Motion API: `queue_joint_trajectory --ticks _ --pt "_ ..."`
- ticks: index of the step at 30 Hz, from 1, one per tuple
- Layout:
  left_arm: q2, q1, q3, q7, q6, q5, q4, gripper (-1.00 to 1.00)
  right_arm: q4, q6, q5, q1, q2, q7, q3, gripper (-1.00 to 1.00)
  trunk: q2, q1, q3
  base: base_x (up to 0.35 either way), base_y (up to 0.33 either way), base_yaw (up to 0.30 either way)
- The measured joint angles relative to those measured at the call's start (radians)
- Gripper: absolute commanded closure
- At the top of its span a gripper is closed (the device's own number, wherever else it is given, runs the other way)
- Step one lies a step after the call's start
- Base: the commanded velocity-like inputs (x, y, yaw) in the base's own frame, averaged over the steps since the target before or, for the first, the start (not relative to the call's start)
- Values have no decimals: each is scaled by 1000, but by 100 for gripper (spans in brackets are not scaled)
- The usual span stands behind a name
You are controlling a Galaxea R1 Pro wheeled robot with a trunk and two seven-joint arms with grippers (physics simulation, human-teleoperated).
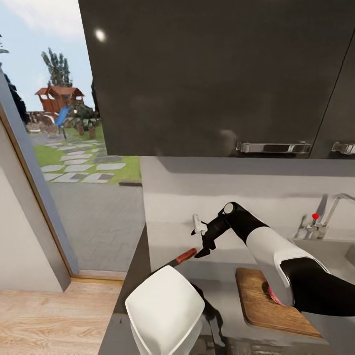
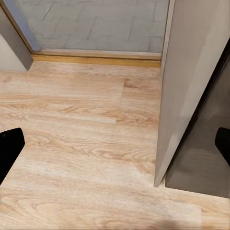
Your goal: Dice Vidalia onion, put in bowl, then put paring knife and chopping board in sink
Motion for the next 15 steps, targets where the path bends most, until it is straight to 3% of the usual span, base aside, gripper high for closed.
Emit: queue_joint_trajectory --ticks 15 --pt "-1 -1 0 0 -1 0 9 -100 22 -1 -3 0 4 -5 1 -100 0 0 -24 0 0 0"
